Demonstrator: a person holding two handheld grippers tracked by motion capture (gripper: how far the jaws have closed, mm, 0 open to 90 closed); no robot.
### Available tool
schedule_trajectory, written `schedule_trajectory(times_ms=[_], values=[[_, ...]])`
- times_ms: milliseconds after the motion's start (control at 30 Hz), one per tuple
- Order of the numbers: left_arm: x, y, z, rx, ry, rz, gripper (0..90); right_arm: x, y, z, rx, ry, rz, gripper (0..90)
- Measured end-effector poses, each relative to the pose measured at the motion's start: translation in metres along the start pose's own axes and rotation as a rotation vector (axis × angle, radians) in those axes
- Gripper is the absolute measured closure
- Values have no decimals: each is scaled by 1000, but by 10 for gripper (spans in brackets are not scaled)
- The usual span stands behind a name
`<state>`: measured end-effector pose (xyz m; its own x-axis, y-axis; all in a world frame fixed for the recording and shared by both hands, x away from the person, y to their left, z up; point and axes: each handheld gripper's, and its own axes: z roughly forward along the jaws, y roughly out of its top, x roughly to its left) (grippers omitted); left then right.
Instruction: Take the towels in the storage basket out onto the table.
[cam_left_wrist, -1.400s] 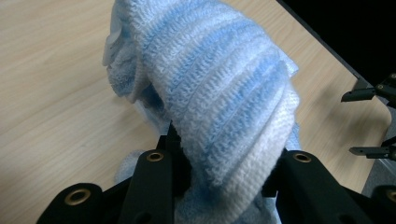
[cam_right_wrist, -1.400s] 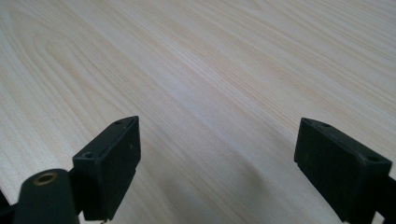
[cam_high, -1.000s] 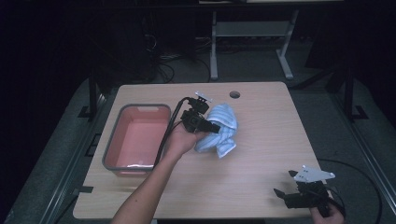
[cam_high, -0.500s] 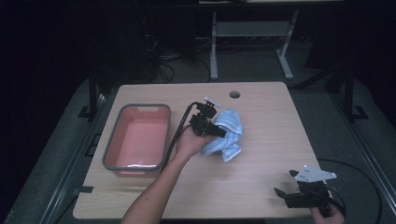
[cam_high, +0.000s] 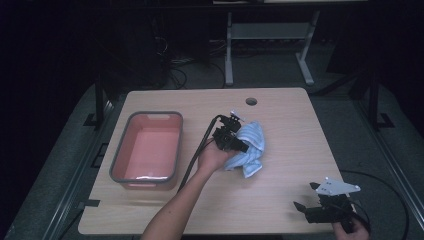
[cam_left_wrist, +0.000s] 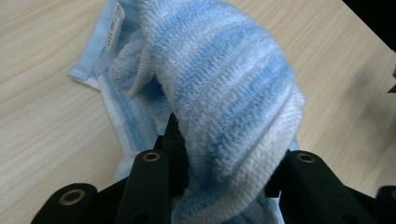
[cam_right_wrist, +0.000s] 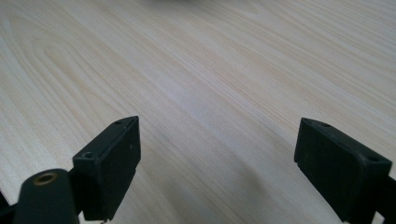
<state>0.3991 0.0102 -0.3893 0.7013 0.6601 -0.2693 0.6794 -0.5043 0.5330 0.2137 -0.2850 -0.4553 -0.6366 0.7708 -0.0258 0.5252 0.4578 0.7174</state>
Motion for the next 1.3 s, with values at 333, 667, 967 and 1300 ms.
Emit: schedule_trajectory(times_ms=[333,667,967,1300], values=[[0,0,15,12,0,-11,628,0,0,0,-3,-2,3,140],[-3,-6,31,45,24,-8,561,1,-1,-1,-8,2,-8,140],[-3,-8,32,36,11,-28,518,3,1,1,-2,6,-14,140],[-1,-16,24,15,-41,-60,385,3,2,2,-2,-4,-11,140]])
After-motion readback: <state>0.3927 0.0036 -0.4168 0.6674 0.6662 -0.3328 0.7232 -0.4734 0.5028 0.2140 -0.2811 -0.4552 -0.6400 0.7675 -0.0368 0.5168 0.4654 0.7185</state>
